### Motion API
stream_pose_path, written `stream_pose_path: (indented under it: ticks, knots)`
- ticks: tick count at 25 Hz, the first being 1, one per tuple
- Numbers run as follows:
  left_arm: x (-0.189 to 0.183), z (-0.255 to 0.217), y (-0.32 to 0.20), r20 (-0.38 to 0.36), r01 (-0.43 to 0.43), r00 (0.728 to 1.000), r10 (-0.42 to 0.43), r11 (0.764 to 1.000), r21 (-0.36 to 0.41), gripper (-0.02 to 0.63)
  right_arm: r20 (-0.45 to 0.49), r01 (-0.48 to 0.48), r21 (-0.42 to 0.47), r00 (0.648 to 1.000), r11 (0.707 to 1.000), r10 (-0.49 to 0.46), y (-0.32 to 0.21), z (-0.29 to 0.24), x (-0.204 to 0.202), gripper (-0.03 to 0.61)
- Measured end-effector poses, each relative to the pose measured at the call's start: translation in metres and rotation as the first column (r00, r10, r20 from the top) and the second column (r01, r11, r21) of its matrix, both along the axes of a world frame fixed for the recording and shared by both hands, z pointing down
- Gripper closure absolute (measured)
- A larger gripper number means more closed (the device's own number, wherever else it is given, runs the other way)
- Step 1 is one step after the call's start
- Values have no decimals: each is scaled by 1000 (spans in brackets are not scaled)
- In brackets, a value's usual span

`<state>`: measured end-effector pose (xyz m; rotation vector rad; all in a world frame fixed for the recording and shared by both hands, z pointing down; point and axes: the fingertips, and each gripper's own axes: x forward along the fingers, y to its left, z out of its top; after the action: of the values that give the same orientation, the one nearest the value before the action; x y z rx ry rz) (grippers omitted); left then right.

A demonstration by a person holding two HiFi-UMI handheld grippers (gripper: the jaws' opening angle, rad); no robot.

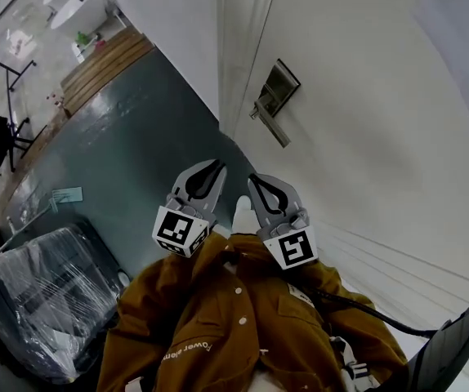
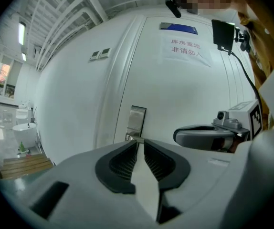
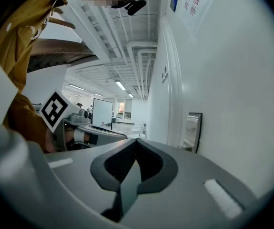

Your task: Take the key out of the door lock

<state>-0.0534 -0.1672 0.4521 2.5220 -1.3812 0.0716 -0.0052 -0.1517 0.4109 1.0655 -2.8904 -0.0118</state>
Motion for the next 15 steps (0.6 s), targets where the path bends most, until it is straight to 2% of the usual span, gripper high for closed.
stream_pose_path:
  ticks: [3,5,7,10,12,15]
  knots:
    - [-1,14,-31,-99,-18,995,14,999,-45,537,-12,-7,0,1000,1000,7,-16,6,-3,572]
    - [-2,26,-50,-229,-34,973,13,995,-89,535,-29,-19,5,999,1000,19,-21,5,-4,572]
    - [-2,41,-74,-387,-69,922,4,986,-153,528,-20,-48,6,999,999,48,-25,-2,-4,572]
    - [2,75,-114,-571,-110,819,-56,961,-253,515,-41,-82,2,996,997,82,-29,0,1,572]
    - [9,98,-135,-631,-138,770,-97,940,-313,515,-44,-101,2,994,995,101,-31,0,6,572]
    - [22,127,-154,-678,-191,725,-125,909,-371,515,-46,-115,25,992,993,116,-36,-3,11,572]
